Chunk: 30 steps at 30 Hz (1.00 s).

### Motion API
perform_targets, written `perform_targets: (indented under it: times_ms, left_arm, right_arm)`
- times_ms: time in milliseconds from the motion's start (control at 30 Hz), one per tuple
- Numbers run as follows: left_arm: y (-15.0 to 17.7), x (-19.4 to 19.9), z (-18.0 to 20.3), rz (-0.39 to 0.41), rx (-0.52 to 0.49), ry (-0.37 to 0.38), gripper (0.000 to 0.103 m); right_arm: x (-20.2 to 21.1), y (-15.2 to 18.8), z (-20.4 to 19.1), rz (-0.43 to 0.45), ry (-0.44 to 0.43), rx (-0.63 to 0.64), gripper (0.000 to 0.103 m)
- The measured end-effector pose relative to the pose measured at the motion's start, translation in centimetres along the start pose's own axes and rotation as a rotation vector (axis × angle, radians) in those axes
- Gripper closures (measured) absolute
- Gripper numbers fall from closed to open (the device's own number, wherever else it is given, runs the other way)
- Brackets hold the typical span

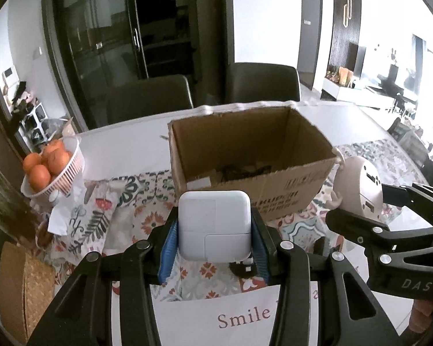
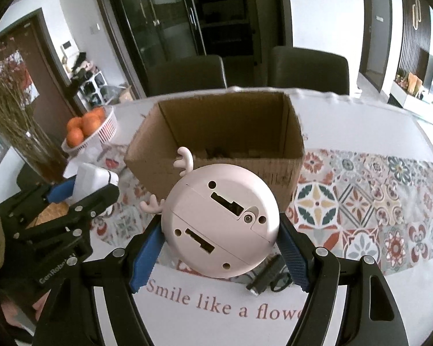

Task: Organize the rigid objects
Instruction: 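Carry the white charger and pink gadget with both grippers over the box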

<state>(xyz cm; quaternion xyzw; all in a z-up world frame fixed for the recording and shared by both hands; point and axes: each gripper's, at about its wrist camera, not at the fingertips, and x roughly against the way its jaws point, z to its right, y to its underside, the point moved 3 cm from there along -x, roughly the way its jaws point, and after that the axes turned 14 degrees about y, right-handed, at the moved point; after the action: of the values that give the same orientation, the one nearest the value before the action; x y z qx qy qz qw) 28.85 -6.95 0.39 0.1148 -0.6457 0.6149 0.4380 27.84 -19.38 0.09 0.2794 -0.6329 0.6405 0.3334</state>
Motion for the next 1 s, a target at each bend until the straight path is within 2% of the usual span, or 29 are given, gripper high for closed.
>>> perform_targets:
  times_ms: [600, 1000]
  left_arm:
    - [-5.1, 1.0, -0.2, 0.052, -0.04, 0.004, 0.058]
    - [-7.3, -1.9, -1.1, 0.013, -0.019, 0.026, 0.058]
  right_arm:
    - [1.4, -5.0, 0.8, 0.067, -0.02, -0.036, 0.027]
    - [-0.7, -7.6, 1.2, 0.043, 0.0, -0.047, 0.027]
